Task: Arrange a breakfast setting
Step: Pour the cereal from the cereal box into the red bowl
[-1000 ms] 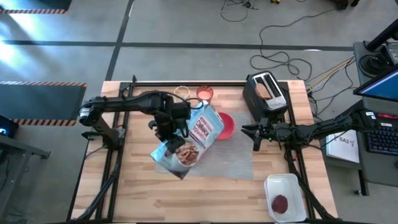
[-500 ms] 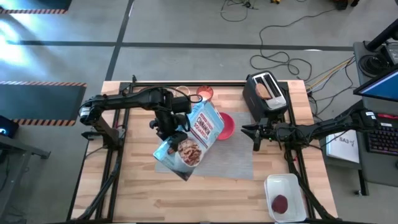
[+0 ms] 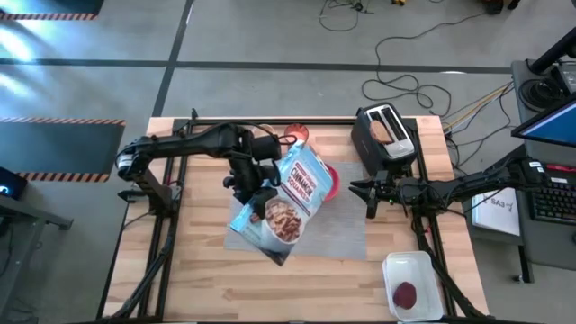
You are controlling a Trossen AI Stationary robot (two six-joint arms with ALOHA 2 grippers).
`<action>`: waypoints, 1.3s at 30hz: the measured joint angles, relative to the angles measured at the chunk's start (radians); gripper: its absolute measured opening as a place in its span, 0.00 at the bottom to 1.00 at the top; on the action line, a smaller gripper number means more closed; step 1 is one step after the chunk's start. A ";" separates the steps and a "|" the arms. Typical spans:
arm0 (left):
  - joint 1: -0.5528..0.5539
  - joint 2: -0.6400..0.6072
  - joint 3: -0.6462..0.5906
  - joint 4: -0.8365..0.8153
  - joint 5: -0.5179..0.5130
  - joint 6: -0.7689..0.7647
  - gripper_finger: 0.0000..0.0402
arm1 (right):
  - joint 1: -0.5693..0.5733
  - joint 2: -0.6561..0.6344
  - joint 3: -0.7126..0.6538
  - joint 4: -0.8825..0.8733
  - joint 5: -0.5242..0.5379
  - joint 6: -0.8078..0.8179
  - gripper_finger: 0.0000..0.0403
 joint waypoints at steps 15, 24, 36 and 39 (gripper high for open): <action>0.074 0.010 -0.003 0.005 0.115 -0.090 0.45 | 0.000 0.000 0.000 0.000 0.000 0.000 0.21; 0.083 0.010 -0.023 0.013 0.186 -0.095 0.45 | 0.000 0.000 0.000 0.000 0.000 0.000 0.21; 0.109 0.010 -0.053 0.037 0.257 -0.095 0.45 | 0.000 0.000 0.000 0.000 0.000 0.000 0.21; 0.112 0.010 -0.053 0.041 0.275 -0.095 0.45 | 0.000 0.000 0.000 0.000 0.000 0.000 0.21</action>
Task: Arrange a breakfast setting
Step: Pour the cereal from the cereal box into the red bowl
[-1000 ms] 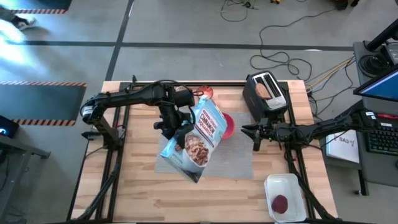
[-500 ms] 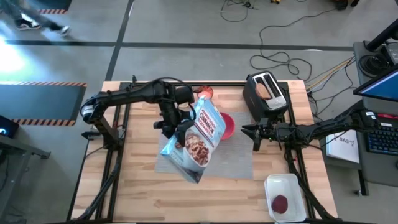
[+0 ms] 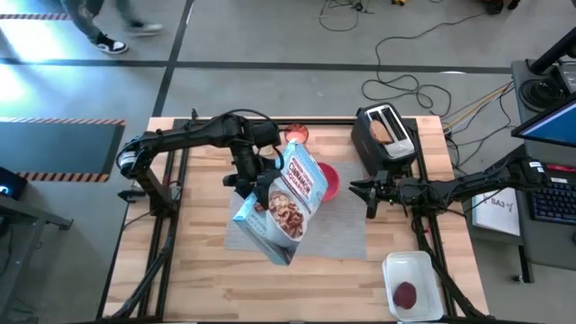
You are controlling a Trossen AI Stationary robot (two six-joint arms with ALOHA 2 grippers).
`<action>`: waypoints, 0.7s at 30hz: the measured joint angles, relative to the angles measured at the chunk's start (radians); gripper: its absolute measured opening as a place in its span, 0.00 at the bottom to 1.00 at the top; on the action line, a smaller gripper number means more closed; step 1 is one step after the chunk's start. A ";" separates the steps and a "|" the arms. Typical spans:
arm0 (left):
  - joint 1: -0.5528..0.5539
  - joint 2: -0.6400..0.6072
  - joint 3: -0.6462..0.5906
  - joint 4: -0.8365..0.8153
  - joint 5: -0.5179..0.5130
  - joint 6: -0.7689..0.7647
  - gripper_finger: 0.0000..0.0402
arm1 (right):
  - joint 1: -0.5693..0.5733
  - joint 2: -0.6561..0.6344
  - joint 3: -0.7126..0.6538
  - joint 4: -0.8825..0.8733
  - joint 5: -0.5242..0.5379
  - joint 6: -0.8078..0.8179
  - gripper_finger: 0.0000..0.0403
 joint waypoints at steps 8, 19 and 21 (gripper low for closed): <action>0.006 -0.001 -0.001 0.005 0.023 -0.003 0.45 | 0.000 0.000 0.000 0.000 0.000 0.000 0.21; 0.010 -0.001 -0.001 0.012 0.051 -0.025 0.45 | 0.000 0.000 0.000 0.000 0.000 0.000 0.21; 0.010 -0.001 -0.001 0.013 0.051 -0.025 0.45 | 0.000 0.000 0.000 0.000 0.000 0.000 0.21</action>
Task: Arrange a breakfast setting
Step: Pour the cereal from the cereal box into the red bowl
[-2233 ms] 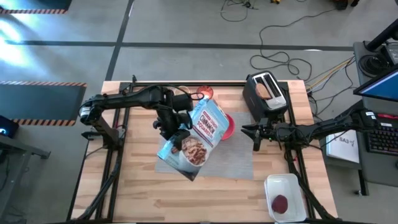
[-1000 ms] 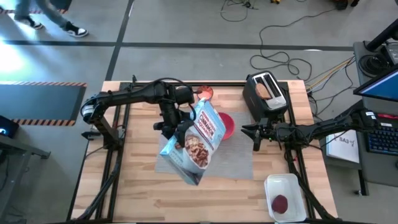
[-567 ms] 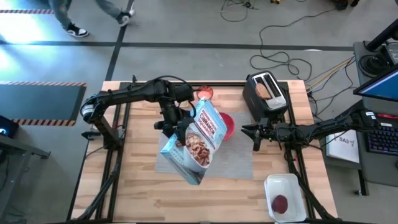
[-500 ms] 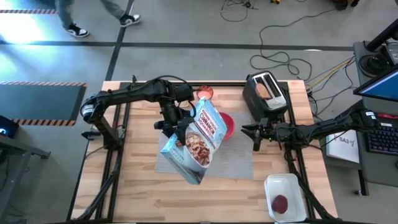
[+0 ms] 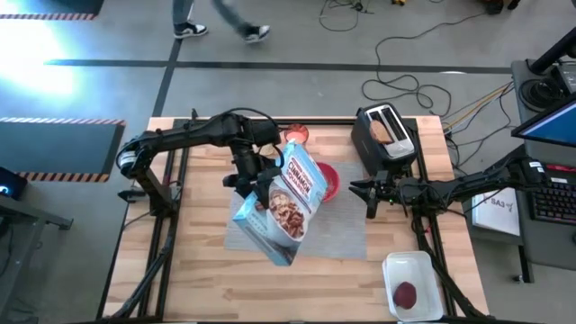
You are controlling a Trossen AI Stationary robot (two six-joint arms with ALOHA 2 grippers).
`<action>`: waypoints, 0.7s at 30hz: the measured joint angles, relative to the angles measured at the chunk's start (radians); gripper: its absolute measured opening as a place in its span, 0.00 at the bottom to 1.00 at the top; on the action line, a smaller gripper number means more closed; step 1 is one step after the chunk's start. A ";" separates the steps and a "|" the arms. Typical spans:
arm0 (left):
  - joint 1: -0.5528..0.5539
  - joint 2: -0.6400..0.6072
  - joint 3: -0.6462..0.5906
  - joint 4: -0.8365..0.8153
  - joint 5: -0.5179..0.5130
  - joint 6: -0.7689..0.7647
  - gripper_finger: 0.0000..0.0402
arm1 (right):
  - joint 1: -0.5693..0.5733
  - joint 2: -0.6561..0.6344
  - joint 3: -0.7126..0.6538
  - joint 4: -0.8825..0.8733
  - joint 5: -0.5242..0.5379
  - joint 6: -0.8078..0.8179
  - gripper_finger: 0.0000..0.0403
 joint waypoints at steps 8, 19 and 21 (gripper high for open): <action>0.001 0.000 0.000 -0.003 0.000 -0.017 0.45 | 0.000 0.000 0.000 0.000 0.000 0.000 0.21; 0.001 0.000 0.000 -0.010 0.014 -0.041 0.45 | 0.000 0.000 0.000 0.000 0.000 0.000 0.21; 0.001 0.000 0.000 -0.010 0.014 -0.044 0.45 | 0.000 0.000 0.000 0.000 0.000 0.000 0.21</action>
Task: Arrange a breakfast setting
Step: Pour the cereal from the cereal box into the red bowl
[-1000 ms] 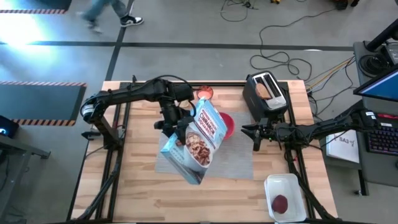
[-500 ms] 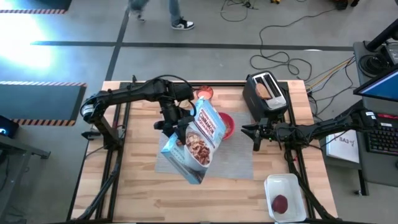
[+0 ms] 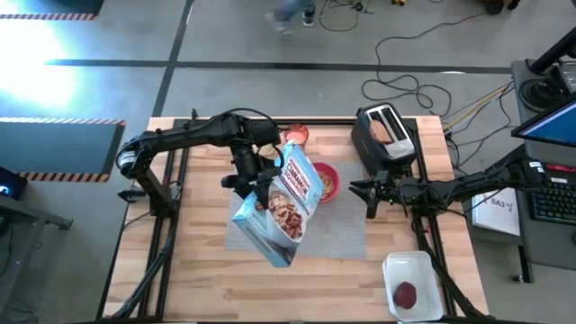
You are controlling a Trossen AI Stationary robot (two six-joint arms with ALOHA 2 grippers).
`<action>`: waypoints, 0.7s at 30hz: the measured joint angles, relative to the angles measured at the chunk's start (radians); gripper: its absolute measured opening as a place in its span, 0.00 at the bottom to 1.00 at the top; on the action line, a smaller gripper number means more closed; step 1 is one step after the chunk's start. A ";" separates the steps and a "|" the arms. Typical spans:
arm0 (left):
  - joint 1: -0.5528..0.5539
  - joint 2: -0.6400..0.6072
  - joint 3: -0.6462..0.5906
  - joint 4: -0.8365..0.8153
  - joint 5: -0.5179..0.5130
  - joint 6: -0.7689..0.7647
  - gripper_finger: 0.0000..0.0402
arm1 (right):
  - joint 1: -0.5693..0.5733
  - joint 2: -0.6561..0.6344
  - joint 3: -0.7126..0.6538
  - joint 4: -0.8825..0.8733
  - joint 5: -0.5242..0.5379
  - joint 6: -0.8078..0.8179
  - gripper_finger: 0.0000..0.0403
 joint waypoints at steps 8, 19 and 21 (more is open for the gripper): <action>0.000 0.000 0.000 0.000 -0.005 -0.001 0.45 | 0.000 0.000 0.000 0.000 0.000 0.000 0.21; 0.003 0.000 0.000 0.011 -0.010 -0.008 0.45 | 0.000 0.000 0.000 0.000 0.000 0.000 0.21; 0.003 -0.001 0.000 0.009 -0.018 -0.008 0.45 | 0.000 0.000 0.000 0.000 0.000 0.000 0.21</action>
